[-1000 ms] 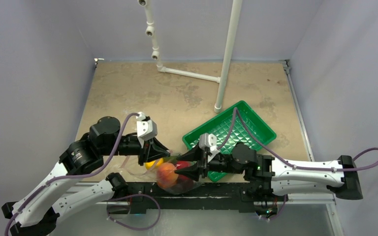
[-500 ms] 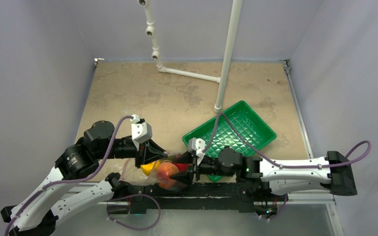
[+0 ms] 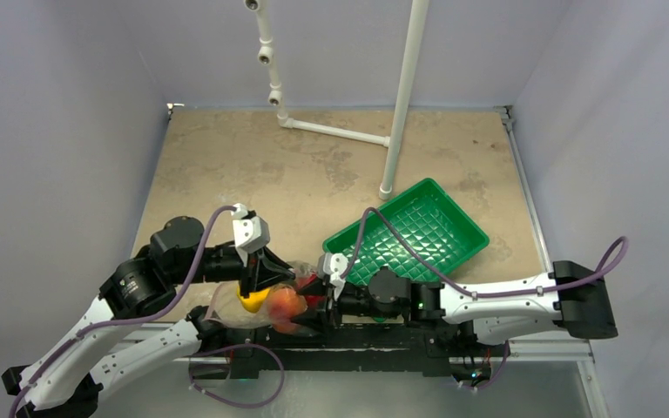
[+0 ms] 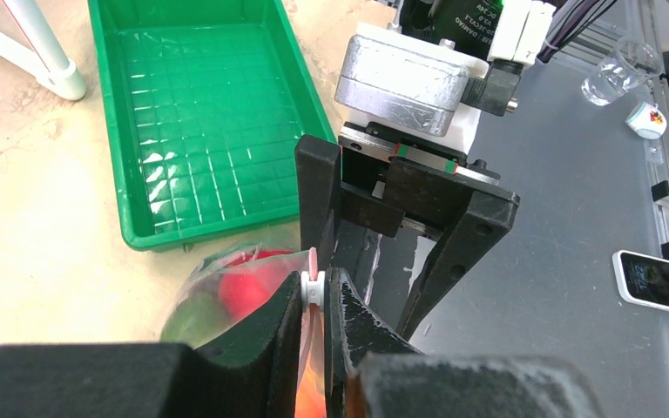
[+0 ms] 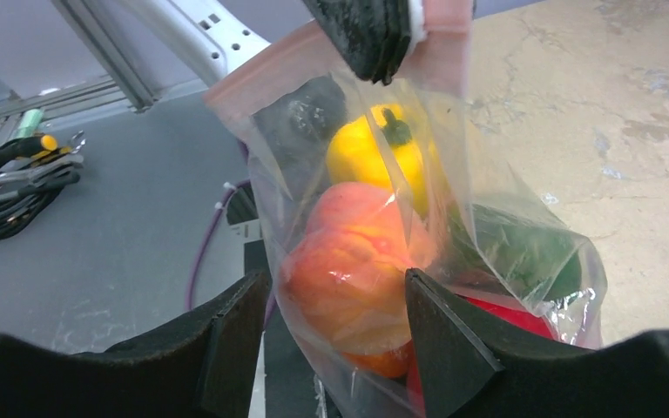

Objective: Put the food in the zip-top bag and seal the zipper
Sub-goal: Adjust the zipper food storage bag at the center of the board.

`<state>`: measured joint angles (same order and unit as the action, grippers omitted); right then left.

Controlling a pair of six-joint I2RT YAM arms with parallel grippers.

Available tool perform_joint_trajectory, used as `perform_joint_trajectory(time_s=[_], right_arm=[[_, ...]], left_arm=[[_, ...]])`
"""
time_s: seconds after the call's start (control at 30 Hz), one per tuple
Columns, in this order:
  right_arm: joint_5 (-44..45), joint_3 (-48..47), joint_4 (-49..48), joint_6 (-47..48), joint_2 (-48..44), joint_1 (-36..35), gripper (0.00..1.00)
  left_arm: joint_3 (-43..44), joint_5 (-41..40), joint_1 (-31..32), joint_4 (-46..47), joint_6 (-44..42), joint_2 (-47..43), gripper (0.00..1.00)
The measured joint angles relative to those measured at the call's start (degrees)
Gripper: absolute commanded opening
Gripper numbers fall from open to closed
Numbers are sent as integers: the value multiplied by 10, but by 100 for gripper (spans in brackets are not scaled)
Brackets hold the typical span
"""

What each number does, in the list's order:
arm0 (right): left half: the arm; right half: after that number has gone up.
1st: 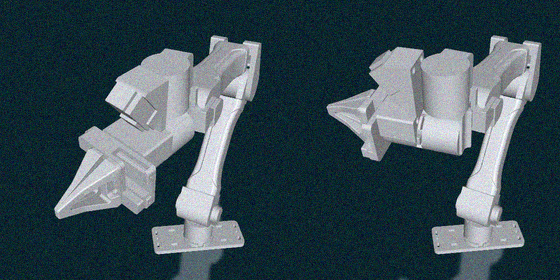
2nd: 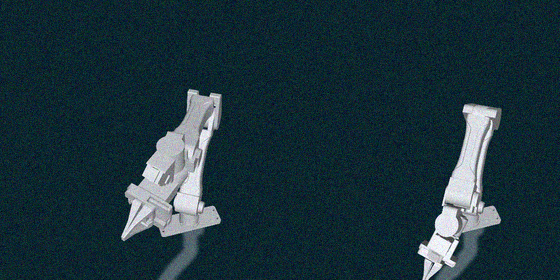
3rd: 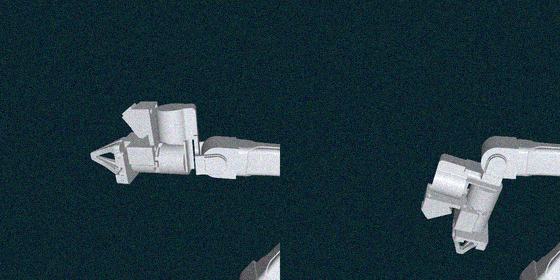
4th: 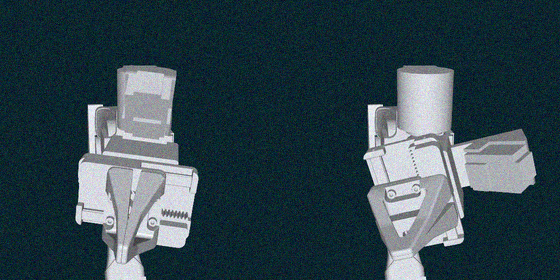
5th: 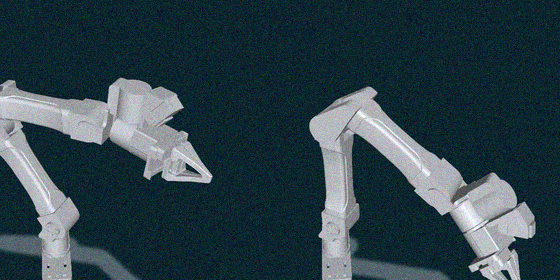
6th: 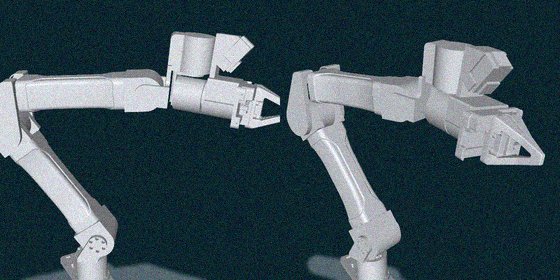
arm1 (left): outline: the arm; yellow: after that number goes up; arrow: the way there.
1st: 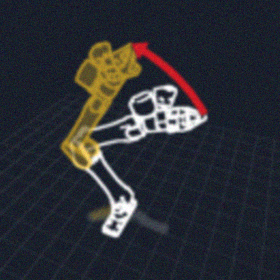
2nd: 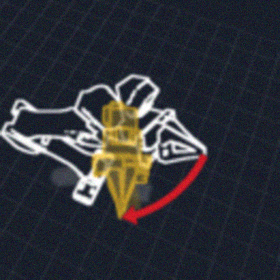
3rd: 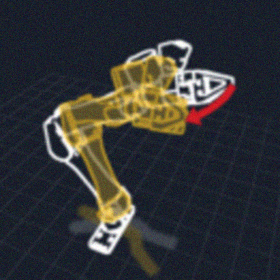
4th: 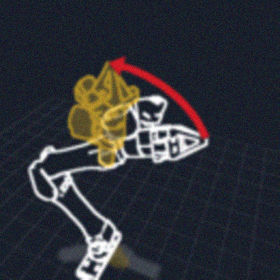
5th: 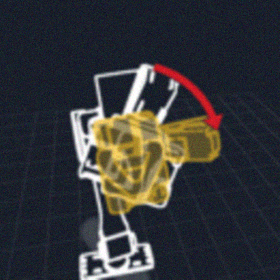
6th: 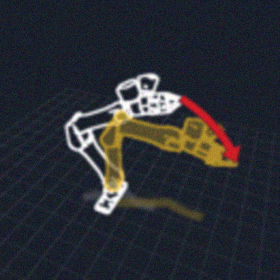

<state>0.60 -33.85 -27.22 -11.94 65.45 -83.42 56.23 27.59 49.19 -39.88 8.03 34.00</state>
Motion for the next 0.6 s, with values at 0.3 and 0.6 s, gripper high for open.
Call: perform_joint_trajectory(time_s=[0.3, 0.6], right_arm=[[65, -3, -23, -5, 53, -12, 81], [88, -3, -57, -16, 77, -14, 99]], left_arm=[[-9, -4, 0, -1, 6, -2, 0], [-10, 1, 0, 4, 15, -3, 0]])
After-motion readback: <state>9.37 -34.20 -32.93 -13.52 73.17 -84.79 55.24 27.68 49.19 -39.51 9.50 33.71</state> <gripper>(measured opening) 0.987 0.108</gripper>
